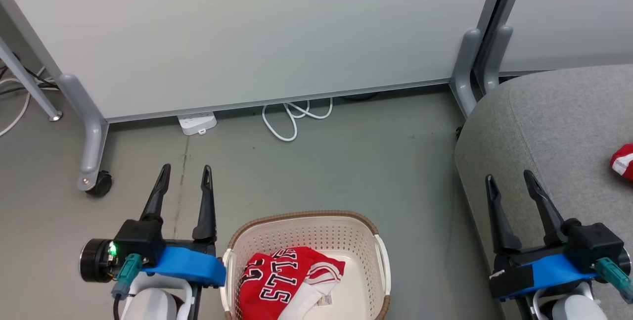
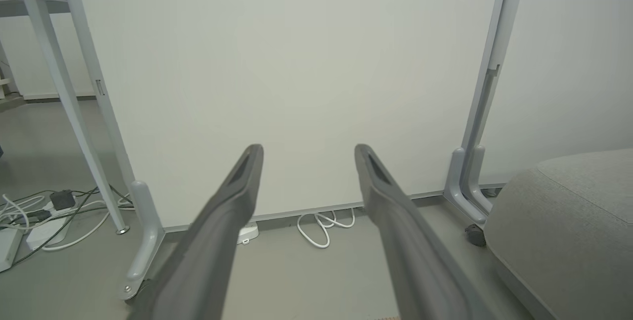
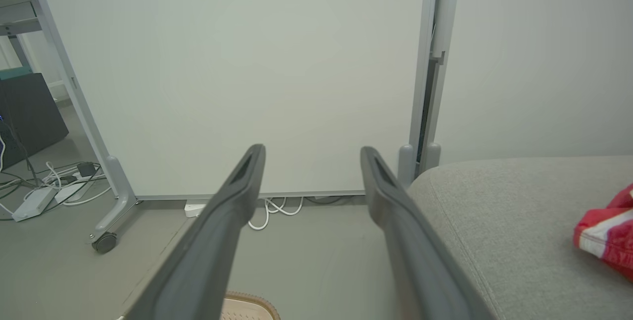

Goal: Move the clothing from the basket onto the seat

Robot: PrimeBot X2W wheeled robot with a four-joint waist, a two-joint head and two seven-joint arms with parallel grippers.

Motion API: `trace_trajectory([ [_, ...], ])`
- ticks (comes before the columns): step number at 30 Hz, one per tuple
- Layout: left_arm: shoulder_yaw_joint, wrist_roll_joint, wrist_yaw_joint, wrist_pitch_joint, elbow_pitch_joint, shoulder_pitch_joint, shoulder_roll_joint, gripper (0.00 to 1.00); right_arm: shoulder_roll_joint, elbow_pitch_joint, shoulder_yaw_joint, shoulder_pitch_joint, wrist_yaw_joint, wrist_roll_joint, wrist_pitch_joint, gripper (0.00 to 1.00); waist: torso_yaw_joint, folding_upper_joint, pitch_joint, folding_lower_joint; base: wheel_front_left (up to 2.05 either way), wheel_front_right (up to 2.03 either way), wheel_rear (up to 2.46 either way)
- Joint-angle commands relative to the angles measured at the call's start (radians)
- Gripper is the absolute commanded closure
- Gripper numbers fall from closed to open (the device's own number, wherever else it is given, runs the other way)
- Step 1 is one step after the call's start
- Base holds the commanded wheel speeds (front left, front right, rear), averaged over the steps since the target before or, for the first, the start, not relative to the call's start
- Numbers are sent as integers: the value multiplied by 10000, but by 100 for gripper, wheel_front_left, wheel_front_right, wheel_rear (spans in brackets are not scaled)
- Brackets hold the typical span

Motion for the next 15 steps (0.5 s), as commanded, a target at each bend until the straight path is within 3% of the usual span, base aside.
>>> trace_trajectory([
  [1,-126,88,-52,-26,94,-263,-21,0,-9,-49,15,-183,1,15,-6,0,-47,0,146,0,0,0,0],
  [6,-760,312,-213,-26,702,-922,-18,0,-150,-149,104,-600,1,86,-6,0,-215,0,700,0,0,0,0],
  [15,-2352,767,-368,-26,2550,-2809,335,0,-331,-593,390,-2059,1,201,-6,0,-832,0,2633,0,0,0,0],
])
